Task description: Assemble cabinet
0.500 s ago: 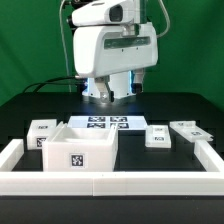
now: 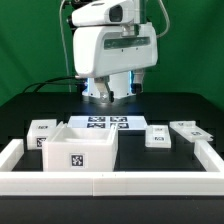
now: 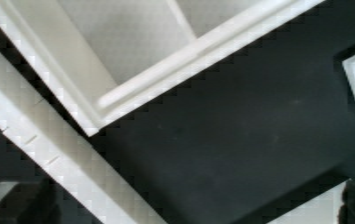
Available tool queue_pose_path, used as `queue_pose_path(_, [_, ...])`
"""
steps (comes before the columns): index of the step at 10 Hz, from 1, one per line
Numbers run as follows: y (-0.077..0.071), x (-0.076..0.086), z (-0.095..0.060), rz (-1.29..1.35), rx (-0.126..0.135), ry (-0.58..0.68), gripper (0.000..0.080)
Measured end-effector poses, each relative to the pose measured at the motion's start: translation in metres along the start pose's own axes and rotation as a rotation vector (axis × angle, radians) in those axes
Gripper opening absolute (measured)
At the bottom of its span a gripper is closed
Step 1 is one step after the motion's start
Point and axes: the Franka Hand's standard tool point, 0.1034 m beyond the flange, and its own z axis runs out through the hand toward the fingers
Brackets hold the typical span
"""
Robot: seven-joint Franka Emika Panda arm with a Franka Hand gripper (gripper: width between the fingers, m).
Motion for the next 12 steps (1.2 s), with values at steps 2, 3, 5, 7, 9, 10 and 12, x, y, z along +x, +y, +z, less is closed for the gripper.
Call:
queue_pose_path(2, [0.002,-0.006,0.002,-0.085,-0.014,0.008,0.0798])
queue_pose_path(3, [0.002,-0.014,0.005,-0.135,-0.022,0.01,0.0798])
queue_pose_path(5, [0.003,-0.03,0.01,-0.324,-0.028,0.006,0.0798])
queue_pose_path(7, [-0.002,-0.036,0.018,-0.438,-0.016,-0.007,0.0798])
queue_pose_path(9, [-0.001,-0.036,0.018,-0.429,-0.016,-0.007,0.0798])
queue_pose_path(10, [-0.001,-0.036,0.018,-0.429,-0.016,-0.007,0.0798])
queue_pose_path(12, [-0.007,-0.047,0.025,-0.521,-0.023,-0.006,0.0798])
